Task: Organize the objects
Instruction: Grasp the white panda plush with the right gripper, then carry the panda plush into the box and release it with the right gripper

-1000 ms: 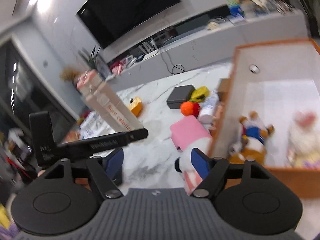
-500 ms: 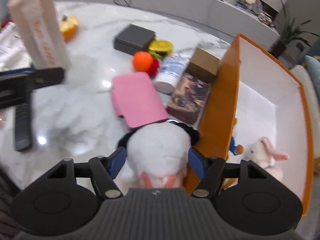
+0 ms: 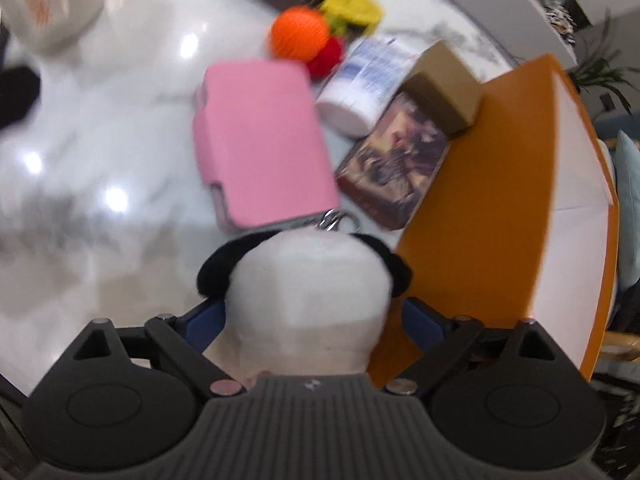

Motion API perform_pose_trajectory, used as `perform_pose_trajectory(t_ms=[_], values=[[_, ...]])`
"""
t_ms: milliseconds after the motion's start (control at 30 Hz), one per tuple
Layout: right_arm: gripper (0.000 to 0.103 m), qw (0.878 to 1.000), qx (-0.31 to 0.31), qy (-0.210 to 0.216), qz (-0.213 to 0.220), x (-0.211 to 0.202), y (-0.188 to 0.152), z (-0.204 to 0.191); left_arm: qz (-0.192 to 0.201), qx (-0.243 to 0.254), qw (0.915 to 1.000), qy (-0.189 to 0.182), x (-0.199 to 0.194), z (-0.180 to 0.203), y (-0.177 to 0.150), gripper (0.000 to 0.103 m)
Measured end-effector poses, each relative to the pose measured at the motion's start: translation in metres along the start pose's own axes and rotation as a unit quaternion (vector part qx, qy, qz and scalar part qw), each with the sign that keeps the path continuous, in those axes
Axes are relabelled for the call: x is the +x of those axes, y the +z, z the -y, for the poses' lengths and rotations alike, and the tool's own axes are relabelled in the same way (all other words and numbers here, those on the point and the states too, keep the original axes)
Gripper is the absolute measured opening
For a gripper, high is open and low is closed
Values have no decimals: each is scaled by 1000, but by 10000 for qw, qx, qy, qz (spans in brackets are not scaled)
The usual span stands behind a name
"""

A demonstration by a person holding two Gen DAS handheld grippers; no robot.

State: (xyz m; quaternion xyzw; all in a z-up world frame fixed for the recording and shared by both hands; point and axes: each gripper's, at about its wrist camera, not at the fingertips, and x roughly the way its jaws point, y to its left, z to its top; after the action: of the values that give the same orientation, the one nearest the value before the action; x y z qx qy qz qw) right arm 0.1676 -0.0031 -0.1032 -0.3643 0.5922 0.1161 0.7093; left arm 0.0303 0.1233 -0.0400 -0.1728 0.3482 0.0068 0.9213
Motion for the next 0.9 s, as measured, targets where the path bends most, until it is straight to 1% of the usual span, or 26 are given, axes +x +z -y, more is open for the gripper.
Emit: perform_pose_trajectory(t_ms=[33, 67, 133, 167, 200, 233, 367, 400, 433, 500, 567, 600, 633, 667, 700, 733, 767, 833, 900], values=[[102, 9998, -127, -106, -75, 4, 0, -6, 18, -26, 10000, 0, -1, -1, 1, 90], [102, 9992, -245, -293, -113, 7, -2, -11, 29, -56, 10000, 13, -2, -2, 1, 90], [101, 9984, -384, -426, 4, 8, -5, -15, 46, -159, 9999, 0, -3, -6, 3, 90], [90, 9985, -402, -347, 110, 6, -8, -15, 62, -231, 9997, -51, -4, -8, 4, 90], [81, 9994, -280, -95, 169, 2, -10, -10, 70, -296, 9995, -76, -5, -11, 4, 90], [74, 9997, -102, 48, 194, -1, -11, -4, 88, -336, 9994, -79, -6, -12, 5, 90], [71, 9974, 357, 369, 514, -7, -20, 12, 148, -468, 9988, -30, -8, -16, 6, 90], [71, 9948, 585, 572, 606, -11, -23, 18, 156, -533, 9984, -52, -8, -18, 6, 90], [71, 9902, 836, 868, 709, -16, -27, 26, 156, -624, 9979, -85, -7, -21, 7, 90], [71, 9742, 1361, 1576, 874, -28, -37, 45, 112, -889, 9959, -101, -5, -29, 8, 90], [71, 9556, 1729, 2167, 1002, -44, -48, 64, 61, -1178, 9929, -144, -2, -38, 9, 90], [71, 9445, 1904, 2422, 1140, -55, -55, 77, 22, -1345, 9907, -204, -1, -43, 8, 90], [71, 9342, 2077, 2601, 1286, -67, -62, 89, -16, -1472, 9887, -279, 0, -47, 8, 90], [71, 9271, 2194, 2692, 1412, -76, -66, 95, -62, -1585, 9866, -370, 1, -50, 8, 90], [71, 9194, 2328, 2748, 1579, -86, -74, 110, -107, -1647, 9853, -449, 2, -52, 8, 90], [71, 9132, 2477, 2726, 1743, -96, -83, 124, -134, -1655, 9849, -488, 3, -52, 7, 90], [71, 9115, 2574, 2599, 1879, -102, -87, 139, -135, -1602, 9859, -461, 3, -50, 7, 90], [71, 9163, 2724, 2016, 2133, -114, -99, 162, -85, -1256, 9914, -364, 3, -40, 7, 90], [71, 9243, 2861, 1304, 2161, -114, -106, 183, -54, -882, 9959, -216, 4, -26, 5, 90]])
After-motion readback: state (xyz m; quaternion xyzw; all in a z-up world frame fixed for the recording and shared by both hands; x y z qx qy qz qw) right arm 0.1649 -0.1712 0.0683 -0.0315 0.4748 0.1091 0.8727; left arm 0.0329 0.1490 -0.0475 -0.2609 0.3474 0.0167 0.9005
